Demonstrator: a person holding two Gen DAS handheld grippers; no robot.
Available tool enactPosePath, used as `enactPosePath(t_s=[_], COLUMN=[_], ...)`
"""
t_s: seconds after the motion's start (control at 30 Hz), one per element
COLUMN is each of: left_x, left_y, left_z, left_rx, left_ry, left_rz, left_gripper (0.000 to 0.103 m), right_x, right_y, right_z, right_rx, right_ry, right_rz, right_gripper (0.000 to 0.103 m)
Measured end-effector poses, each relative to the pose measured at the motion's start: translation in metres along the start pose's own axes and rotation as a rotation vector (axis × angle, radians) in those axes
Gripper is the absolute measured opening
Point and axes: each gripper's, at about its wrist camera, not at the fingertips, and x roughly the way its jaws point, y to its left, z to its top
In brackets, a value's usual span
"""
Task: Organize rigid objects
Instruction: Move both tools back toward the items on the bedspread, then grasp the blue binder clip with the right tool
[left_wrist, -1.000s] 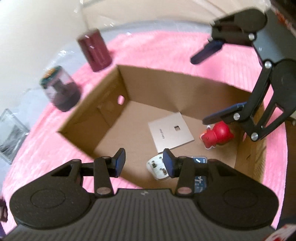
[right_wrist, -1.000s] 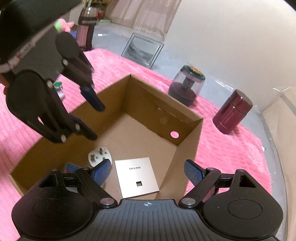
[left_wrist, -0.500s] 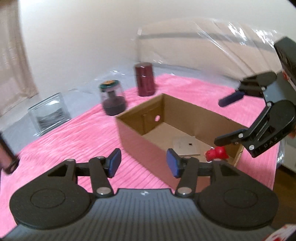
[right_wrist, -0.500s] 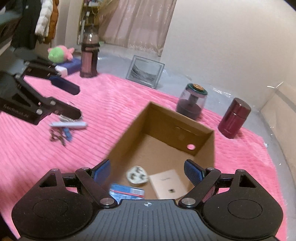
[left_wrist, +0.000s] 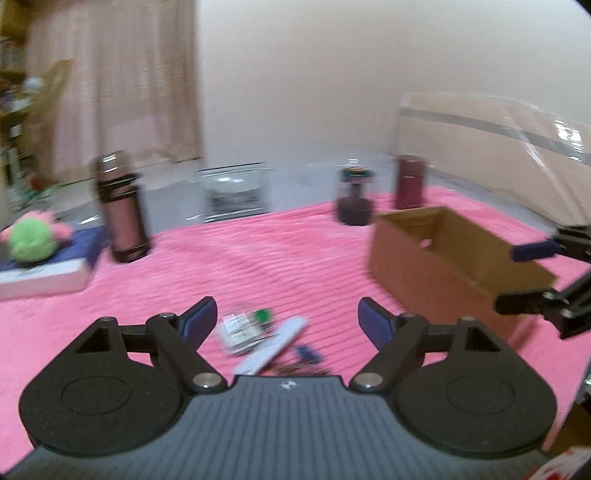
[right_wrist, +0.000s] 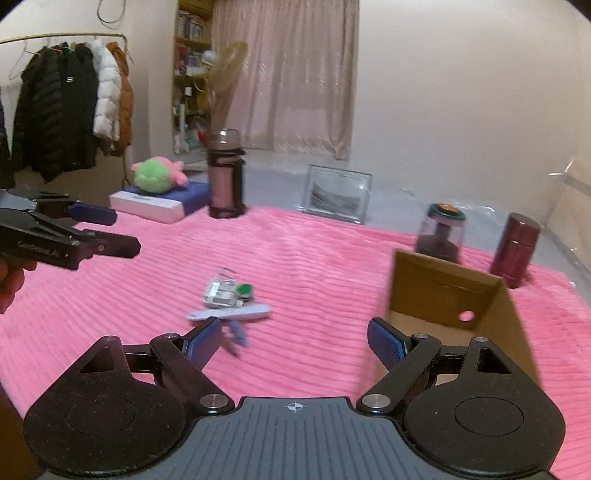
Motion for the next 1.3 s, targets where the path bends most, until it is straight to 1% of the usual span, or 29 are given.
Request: enactPosePath(t_s=[0.1,0.2,0.4,0.7,0.9,1.3], left_x=[-0.005,-0.006,0.005,0.045,0.070,0.109], left_y=[0.026,0.043,0.061,0.066,0.066,0.077], left_z=[-0.016,-0.033,-0.063,-0.090,-0.100,-0.116], left_rx=[-0.030,-0.032,-0.049,-0.075,-0.085,-0.062], left_ry=[0.019,0.042,0.078,0.122,0.148,0.197], left_rz=[0.048,0.092,0.107,0.064,0.047,0.036], left_gripper=[0.083,0.083,0.083,0.083,0.083,0.083], right_x=[0.017,0.037,0.077,0.118,0.144,0.196], right_y=[0.021,0.035,0.046,0.050,0.055,0.064], right_z=[-0.009,-0.017,-0.033,-0.051,-0.057,-0.064], right_rx=[0.017,0.047,0.083,0.099,0.094,0.064], right_ry=[0.000,0.015,0.052,0.080,0.095,0.128], right_rz=[0.023,0.032,0.054,0.064,0.071,0.114], right_gripper=[0.083,0.083,0.083,0.083,0.083,0.083])
